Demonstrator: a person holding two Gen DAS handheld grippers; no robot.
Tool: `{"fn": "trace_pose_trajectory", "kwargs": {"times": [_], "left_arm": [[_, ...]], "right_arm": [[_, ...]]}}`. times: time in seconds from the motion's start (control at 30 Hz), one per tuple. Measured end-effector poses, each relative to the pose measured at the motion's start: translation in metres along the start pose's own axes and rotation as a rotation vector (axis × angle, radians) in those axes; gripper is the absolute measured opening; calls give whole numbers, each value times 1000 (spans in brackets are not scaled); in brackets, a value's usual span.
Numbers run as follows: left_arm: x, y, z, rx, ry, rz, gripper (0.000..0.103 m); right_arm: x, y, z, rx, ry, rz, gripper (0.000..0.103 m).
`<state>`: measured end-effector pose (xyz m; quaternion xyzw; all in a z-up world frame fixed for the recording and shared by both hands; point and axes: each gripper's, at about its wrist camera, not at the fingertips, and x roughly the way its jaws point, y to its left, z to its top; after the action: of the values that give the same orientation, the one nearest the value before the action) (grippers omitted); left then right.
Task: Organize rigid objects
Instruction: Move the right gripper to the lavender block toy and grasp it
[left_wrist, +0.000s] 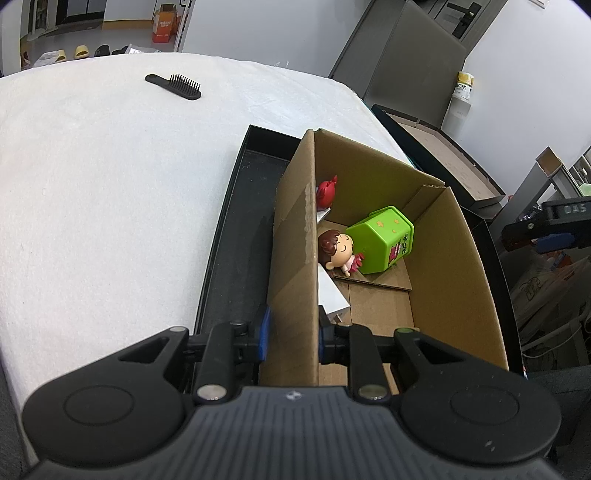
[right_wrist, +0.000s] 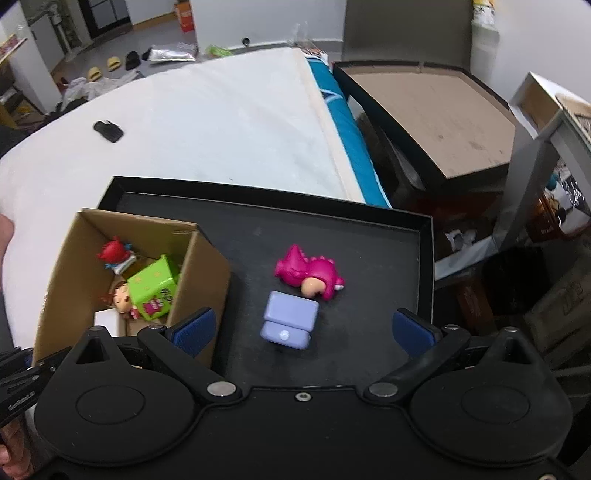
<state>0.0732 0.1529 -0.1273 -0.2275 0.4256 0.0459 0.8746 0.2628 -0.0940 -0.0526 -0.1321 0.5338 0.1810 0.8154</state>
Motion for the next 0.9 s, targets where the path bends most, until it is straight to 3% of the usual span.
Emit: {"fn": "trace_pose_trajectory", "kwargs": {"times": [0.23, 0.9], "left_arm": [[0, 0, 0, -2, 1, -2, 21], [0, -1, -2, -6, 3, -4, 21]], "right_arm": [[21, 0, 5, 47, 36, -34, 103], [75, 1, 5, 134, 90, 0, 100]]}}
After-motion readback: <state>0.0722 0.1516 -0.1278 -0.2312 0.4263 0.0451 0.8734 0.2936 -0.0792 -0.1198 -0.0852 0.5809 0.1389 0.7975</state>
